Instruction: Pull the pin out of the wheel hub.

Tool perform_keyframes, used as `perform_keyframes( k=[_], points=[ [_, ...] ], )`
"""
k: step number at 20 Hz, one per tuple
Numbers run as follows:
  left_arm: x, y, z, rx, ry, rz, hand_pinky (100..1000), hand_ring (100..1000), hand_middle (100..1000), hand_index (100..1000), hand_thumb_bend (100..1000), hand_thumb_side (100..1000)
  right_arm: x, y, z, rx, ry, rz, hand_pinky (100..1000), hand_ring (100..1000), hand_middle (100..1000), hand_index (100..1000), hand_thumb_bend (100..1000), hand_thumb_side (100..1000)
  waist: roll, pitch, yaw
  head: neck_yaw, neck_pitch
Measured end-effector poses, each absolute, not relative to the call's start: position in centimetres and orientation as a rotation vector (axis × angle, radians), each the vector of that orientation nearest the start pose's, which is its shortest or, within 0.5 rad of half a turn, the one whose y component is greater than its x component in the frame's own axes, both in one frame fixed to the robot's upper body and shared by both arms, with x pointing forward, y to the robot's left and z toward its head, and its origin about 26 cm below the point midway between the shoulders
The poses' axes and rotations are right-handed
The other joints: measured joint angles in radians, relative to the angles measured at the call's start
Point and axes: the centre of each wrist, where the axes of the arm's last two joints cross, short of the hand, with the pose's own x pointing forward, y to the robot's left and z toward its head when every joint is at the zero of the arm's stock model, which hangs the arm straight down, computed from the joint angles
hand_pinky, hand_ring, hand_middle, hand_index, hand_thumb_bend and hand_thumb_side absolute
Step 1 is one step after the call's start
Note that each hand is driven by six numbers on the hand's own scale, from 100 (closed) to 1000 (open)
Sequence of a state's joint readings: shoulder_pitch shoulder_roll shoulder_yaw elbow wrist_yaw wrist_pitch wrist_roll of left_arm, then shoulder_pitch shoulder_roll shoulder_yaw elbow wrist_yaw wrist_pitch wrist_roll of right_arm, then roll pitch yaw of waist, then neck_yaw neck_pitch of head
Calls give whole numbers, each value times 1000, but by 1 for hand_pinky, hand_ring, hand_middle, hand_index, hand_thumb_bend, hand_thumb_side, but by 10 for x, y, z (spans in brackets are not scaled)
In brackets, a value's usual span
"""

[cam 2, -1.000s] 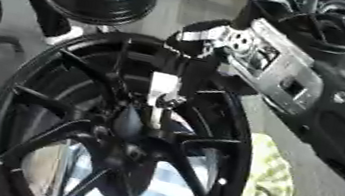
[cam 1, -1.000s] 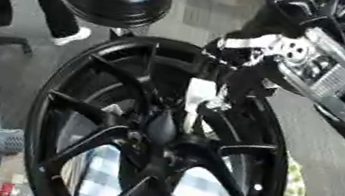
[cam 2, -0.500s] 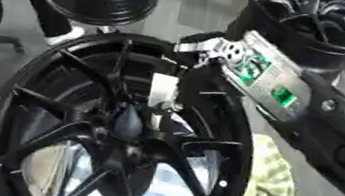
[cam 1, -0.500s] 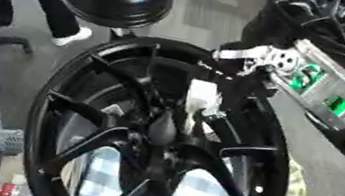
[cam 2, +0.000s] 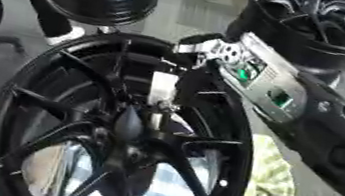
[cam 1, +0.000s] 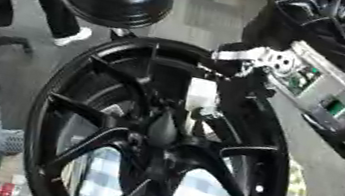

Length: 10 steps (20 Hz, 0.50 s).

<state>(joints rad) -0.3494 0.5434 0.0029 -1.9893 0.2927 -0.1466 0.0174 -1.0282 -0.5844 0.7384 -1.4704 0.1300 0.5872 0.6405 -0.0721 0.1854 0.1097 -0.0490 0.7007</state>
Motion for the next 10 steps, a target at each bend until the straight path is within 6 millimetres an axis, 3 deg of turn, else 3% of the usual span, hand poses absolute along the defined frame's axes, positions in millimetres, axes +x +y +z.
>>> perform_keyframes(
  k=[10],
  points=[
    [301, 288, 233, -18, -2419, -422, 780, 766, 652, 817, 100, 615, 388, -131, 248, -360, -1180, 1558, 692, 524, 357, 454, 271, 100, 0, 0, 0, 0, 0]
  ],
)
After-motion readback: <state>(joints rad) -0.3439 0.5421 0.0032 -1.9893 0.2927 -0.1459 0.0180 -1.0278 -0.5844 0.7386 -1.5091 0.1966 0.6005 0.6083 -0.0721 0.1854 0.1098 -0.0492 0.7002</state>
